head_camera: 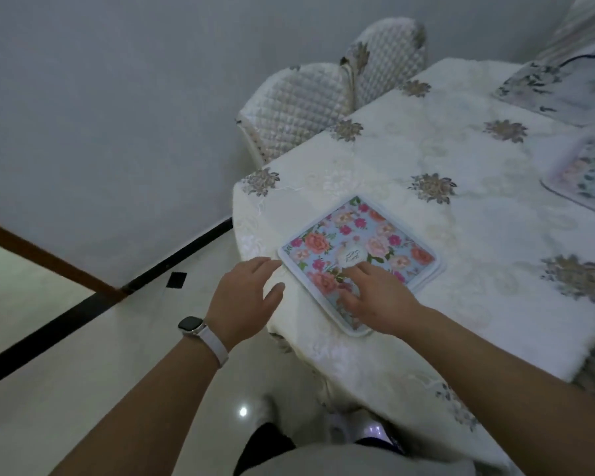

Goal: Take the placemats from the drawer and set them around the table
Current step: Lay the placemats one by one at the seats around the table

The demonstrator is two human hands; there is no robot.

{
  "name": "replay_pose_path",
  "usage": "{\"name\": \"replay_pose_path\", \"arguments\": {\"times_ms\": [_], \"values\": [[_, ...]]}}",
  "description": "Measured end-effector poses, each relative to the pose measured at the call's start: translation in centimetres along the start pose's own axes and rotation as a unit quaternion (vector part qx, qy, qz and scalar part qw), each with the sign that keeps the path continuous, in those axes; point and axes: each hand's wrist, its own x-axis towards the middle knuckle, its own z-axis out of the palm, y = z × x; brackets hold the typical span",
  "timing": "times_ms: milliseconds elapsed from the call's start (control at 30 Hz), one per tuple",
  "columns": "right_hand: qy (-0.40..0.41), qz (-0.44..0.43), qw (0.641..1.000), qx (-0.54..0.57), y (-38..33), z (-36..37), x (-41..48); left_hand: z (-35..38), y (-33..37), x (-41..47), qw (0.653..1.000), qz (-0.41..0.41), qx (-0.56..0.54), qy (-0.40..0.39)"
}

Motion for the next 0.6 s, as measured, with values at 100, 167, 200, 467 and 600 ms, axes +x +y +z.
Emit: {"name": "replay_pose_path", "arguments": {"times_ms": [100, 167, 200, 467, 600], "values": [[-0.024, 0.059, 0.998, 0.016, 1.0, 1.8, -0.3, 1.8, -1.4, 2.6, 0.998, -0.008, -0.055, -0.034], [-0.036, 0.106, 0.993, 0.029, 1.5, 3.0, -0.2, 3.0, -2.6, 4.6, 0.995, -0.001, -0.071, -0.065], [-0.038, 0.130, 0.990, 0.037, 1.8, 3.4, -0.1, 3.6, -3.2, 5.6, 0.994, 0.008, -0.078, -0.079], [0.035, 0.389, 0.912, 0.126, 1.2, 5.4, 2.5, 5.8, -8.3, 15.5, 0.973, 0.091, -0.102, -0.188], [0.067, 0.473, 0.865, 0.154, 0.6, 6.4, 3.9, 7.4, -9.8, 20.0, 0.960, 0.113, -0.094, -0.240]]}}
